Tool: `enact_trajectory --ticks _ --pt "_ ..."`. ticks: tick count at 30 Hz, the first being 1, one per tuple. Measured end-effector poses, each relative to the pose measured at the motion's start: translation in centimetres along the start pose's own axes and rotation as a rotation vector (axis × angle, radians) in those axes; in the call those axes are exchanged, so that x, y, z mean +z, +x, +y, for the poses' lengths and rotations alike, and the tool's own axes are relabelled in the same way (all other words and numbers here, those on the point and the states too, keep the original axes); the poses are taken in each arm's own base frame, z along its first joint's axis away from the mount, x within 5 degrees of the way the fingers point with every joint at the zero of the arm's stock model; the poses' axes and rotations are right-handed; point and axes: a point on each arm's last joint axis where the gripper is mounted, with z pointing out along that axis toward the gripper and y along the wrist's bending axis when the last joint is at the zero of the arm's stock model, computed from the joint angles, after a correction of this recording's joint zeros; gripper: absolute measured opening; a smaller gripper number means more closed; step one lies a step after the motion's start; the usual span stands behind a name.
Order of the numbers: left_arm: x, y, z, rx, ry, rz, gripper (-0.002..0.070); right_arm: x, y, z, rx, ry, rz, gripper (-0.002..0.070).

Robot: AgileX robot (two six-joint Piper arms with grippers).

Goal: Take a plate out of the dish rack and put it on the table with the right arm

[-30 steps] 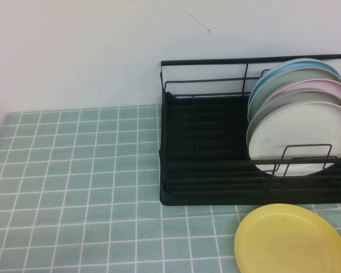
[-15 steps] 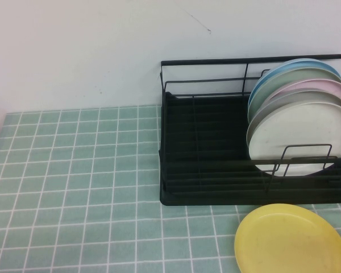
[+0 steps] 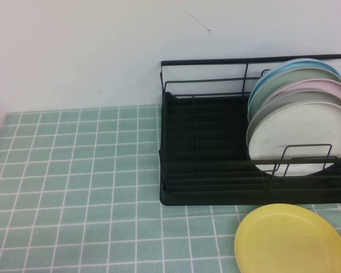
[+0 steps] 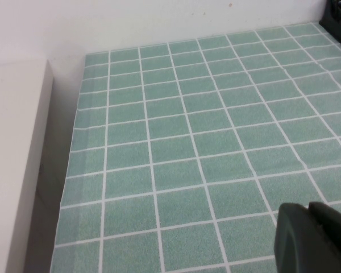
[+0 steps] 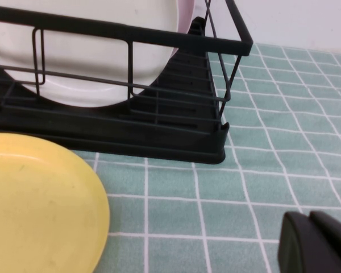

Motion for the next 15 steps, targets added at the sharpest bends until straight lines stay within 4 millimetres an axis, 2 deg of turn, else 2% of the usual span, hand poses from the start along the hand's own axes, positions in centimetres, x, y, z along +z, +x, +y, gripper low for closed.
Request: enact_trajectory --ticks 6,15 --pt "0.00 0.00 0.00 0.000 0.000 0.000 -0.0003 0.05 -0.13 -0.03 0.004 0.005 -0.024 -0.0001" --pt "0.00 0.00 0.00 0.000 0.000 0.000 -0.0003 0.01 -0.99 0.22 0.174 -0.032 -0.123 -0.0001"
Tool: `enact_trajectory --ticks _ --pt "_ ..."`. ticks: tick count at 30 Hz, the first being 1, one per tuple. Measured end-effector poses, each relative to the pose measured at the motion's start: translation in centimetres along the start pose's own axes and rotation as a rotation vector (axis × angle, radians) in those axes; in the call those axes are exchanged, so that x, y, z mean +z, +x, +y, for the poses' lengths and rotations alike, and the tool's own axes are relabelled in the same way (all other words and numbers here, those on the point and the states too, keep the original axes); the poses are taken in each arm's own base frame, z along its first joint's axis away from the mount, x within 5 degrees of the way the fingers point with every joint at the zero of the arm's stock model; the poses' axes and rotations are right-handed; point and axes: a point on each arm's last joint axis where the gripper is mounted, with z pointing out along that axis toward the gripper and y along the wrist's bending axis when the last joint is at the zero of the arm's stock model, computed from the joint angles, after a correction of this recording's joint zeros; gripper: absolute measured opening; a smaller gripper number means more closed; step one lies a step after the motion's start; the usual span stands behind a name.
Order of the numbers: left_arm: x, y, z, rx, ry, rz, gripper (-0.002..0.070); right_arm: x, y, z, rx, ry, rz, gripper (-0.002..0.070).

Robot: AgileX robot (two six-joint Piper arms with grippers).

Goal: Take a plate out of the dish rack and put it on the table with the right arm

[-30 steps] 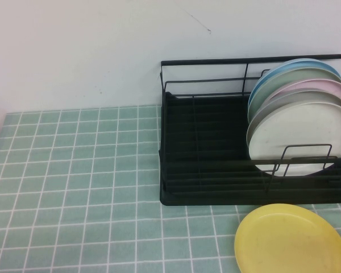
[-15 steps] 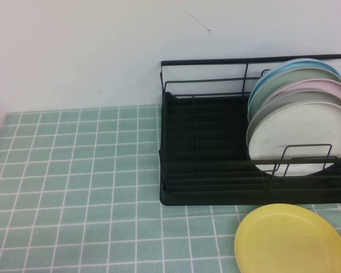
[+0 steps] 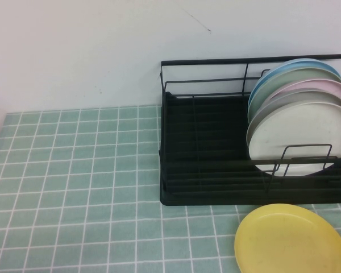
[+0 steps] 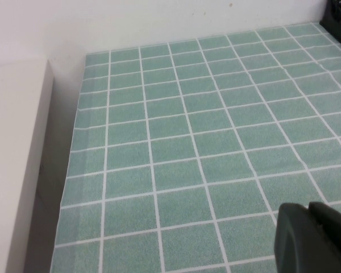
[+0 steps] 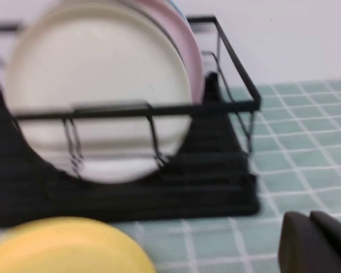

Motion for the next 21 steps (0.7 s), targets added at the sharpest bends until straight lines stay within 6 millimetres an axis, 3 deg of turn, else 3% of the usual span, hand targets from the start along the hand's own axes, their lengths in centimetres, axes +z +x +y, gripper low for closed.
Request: enact_trajectory --ticks 8,13,21 --pt "0.0 0.0 0.0 0.000 0.000 0.000 -0.0003 -0.1 -0.8 0.6 0.358 -0.082 -0.073 -0.0001" --pt "0.0 0.0 0.0 0.000 0.000 0.000 -0.0003 -0.1 -1.2 0.5 0.430 -0.080 -0.116 -0.0001" --pt "0.0 0.0 0.0 0.000 0.000 0.000 -0.0003 -0.3 -0.7 1.7 0.474 -0.190 0.008 -0.0001"
